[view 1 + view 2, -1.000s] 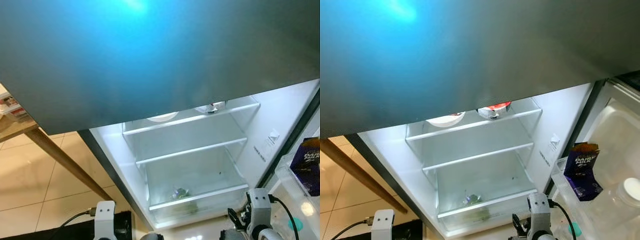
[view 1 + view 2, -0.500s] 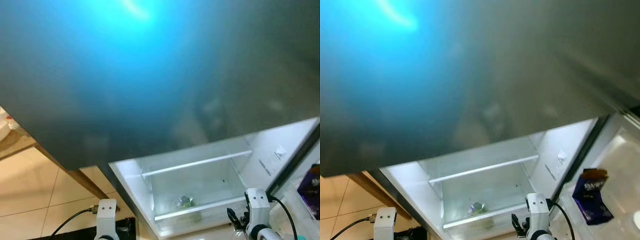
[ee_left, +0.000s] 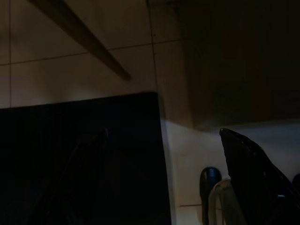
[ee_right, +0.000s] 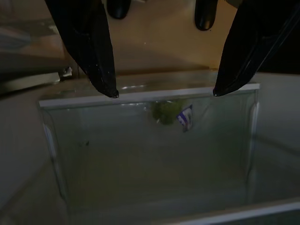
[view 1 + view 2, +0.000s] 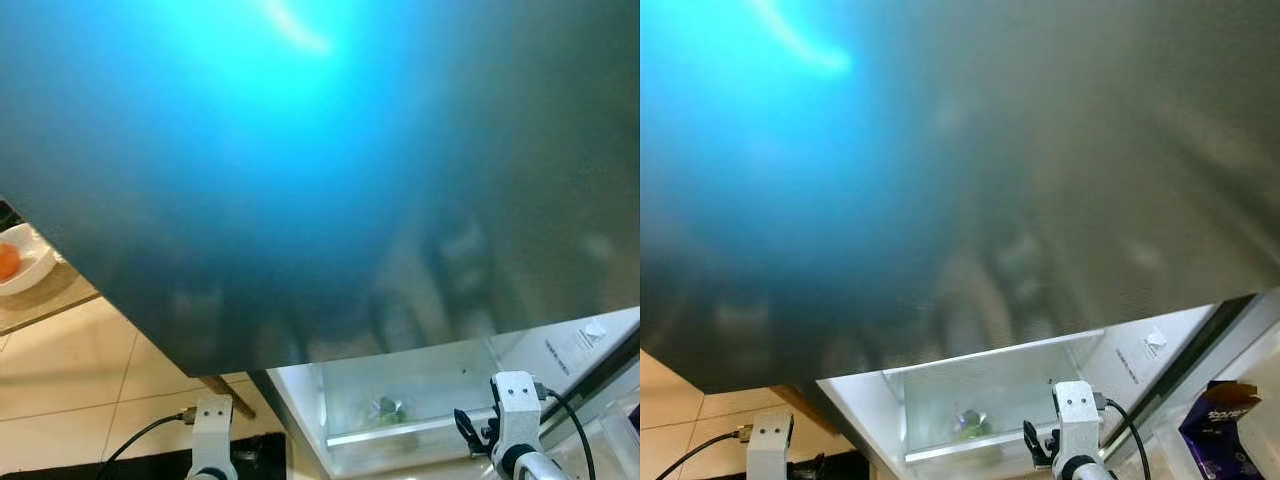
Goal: Restocking fridge
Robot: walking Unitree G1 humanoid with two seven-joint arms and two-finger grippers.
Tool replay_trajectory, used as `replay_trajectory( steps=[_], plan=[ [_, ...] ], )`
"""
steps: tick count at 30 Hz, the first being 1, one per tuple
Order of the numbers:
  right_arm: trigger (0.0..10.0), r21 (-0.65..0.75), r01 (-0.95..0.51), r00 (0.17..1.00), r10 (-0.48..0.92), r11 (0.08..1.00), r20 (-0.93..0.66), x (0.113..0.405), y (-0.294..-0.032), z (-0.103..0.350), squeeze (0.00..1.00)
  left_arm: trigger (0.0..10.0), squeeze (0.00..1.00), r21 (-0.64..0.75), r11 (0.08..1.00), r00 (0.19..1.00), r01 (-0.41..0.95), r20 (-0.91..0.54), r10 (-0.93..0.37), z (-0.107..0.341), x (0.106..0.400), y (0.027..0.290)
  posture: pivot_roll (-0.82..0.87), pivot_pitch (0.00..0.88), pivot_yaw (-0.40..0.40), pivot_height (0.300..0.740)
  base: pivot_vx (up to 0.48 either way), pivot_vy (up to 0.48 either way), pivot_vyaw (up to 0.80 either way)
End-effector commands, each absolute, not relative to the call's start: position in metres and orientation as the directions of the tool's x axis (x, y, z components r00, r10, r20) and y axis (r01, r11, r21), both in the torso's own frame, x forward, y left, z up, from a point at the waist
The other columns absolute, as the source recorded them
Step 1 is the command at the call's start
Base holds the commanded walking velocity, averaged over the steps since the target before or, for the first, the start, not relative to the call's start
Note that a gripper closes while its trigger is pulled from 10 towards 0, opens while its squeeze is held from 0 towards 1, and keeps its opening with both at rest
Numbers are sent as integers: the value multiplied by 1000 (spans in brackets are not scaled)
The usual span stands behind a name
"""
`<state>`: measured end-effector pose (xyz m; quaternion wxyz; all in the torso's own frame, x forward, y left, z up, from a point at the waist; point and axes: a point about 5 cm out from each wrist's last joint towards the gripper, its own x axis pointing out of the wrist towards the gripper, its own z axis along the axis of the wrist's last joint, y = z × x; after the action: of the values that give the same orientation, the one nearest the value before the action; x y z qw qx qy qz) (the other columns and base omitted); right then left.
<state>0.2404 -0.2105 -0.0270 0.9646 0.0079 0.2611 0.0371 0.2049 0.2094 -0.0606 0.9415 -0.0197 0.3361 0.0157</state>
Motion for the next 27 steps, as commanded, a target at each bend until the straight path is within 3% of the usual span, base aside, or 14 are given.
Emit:
replay_trajectory(
  steps=[1,11,27],
  plan=[
    [10000,48,-52,849,69,997,-524,232,-210,-34,0,10000,0,3,999,757,-46,-652,37,-63,198,220,-65,102,99,676,0,0,0],
    [10000,103,-26,873,73,994,-482,232,-211,-31,0,10000,0,8,999,755,-35,-656,32,-63,198,220,-65,98,101,676,0,0,0],
    [10000,73,-40,864,71,997,-499,231,-211,-32,0,10000,0,8,1000,759,-18,-651,19,-62,201,216,-68,97,104,740,0,0,0]
  ],
)
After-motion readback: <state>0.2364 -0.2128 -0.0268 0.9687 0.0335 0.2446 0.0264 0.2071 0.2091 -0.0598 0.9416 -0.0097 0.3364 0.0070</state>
